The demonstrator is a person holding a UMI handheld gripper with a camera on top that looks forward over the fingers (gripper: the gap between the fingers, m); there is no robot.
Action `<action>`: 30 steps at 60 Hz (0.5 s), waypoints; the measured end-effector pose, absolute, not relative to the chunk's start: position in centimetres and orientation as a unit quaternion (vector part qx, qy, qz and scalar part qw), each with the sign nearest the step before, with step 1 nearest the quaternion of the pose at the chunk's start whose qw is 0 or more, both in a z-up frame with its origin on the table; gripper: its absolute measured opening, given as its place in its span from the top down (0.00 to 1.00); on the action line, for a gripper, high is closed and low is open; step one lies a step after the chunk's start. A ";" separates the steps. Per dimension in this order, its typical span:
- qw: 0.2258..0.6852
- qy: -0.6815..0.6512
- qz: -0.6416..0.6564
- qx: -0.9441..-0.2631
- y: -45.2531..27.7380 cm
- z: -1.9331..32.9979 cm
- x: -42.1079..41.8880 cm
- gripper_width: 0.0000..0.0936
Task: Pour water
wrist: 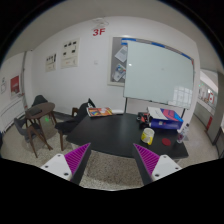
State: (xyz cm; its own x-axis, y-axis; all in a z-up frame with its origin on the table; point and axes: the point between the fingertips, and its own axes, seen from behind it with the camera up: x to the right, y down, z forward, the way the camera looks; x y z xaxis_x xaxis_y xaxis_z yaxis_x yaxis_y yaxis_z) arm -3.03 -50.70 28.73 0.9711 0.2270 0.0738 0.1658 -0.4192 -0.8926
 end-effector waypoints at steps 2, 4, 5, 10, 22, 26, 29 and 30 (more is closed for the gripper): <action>0.523 -0.110 0.026 -0.845 -50.8 28.4 -2.5 0.10; 0.519 -0.105 0.023 -0.848 -50.8 27.8 -1.7 0.10; 0.517 -0.103 0.021 -0.849 -50.7 27.4 -1.2 0.10; 0.503 -0.091 0.010 -0.860 -50.1 24.7 2.4 0.10; 0.461 -0.049 -0.028 -0.886 -47.5 16.5 15.2 0.10; 0.454 -0.037 -0.051 -0.889 -46.0 14.2 20.9 0.10; 0.450 -0.026 -0.069 -0.890 -44.4 12.7 25.4 0.10; 0.450 -0.023 -0.073 -0.890 -43.8 12.2 26.8 0.10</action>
